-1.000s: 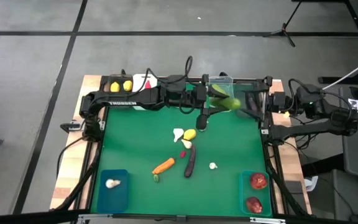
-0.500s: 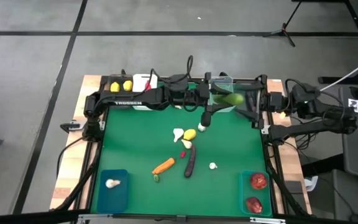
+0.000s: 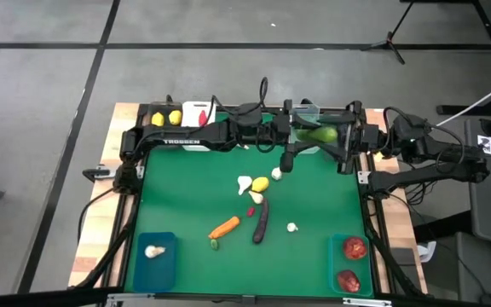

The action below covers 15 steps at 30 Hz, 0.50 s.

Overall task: Sort produce into baskets
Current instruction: Put the cucumber into the transparent bin

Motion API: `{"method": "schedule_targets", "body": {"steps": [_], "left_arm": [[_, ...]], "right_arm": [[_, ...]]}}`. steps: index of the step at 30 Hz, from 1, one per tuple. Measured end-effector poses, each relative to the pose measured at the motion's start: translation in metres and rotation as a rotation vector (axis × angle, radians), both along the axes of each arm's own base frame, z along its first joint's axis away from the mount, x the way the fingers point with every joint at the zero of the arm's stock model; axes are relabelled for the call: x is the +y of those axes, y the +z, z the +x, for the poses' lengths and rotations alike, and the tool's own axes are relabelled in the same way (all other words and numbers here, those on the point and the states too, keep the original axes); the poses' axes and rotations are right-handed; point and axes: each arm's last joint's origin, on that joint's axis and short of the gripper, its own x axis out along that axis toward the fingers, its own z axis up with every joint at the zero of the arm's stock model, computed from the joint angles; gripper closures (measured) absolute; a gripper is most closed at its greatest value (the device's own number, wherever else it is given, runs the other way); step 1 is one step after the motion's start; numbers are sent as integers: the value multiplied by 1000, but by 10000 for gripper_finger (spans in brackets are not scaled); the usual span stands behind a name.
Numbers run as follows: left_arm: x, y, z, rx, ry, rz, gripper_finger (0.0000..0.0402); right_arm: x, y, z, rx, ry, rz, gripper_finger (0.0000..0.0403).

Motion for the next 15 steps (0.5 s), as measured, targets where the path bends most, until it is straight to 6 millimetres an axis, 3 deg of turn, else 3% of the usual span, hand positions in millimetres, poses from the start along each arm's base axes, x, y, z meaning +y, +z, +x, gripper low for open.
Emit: {"method": "schedule_targets", "body": {"steps": [5, 10, 15], "left_arm": [[0, 1, 0, -4, 3, -4, 213], [0, -2, 0, 29, 9, 41, 206], [-1, -4, -9, 187, 23, 177, 161]], "right_arm": [[0, -1, 0, 6, -14, 4, 242], [-1, -2, 0, 21, -18, 2, 248], [-1, -4, 0, 32, -17, 17, 248]]}}
